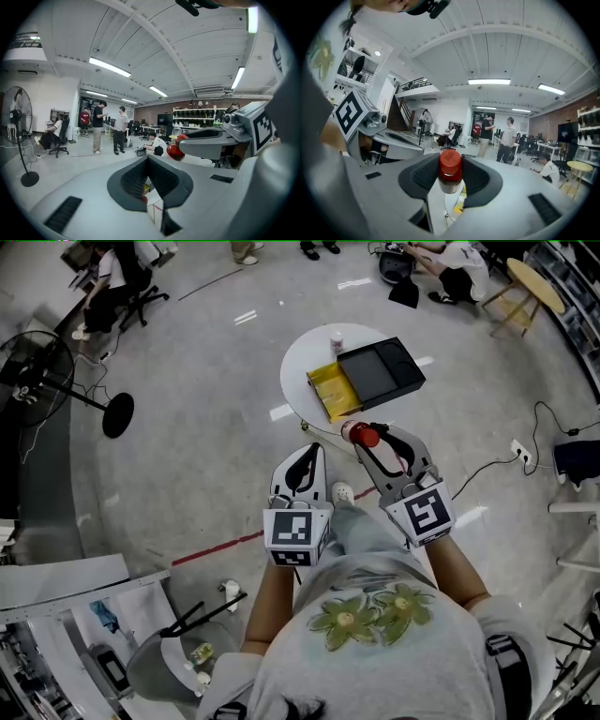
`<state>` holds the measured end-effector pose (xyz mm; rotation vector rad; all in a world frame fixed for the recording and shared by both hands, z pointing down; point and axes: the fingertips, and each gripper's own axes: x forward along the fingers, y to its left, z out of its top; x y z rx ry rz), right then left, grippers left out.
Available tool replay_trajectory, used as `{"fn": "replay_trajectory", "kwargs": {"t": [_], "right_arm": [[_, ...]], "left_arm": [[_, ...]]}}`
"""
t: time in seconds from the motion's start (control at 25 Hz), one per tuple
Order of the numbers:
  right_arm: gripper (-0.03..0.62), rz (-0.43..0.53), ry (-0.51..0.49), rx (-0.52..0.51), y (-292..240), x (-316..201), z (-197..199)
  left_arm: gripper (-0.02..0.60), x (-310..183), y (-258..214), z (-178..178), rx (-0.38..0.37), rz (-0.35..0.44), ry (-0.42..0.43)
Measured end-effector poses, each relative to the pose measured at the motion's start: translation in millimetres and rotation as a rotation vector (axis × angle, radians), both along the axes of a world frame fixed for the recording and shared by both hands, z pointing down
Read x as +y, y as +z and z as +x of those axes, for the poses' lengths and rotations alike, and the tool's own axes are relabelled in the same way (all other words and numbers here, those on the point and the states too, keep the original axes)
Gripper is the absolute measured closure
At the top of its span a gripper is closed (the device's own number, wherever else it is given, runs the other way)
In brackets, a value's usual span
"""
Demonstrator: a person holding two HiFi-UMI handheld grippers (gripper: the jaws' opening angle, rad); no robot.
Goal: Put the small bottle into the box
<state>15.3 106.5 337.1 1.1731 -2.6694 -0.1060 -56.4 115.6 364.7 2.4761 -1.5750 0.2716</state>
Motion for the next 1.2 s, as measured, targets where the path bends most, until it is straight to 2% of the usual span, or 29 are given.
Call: {"fn": "replay_trajectory", "kwargs": {"t": [0.6, 1.2], "right_arm": [[0.445, -0.026, 0.033, -0.015, 9, -106, 1], [0.445, -0.047, 0.052, -0.002, 22, -179, 5]], "left_arm": [[0.588, -97, 18, -3, -0.033, -0.049, 0.041], [0.588, -161, 30, -5, -0.043, -0.071, 0.044]]}}
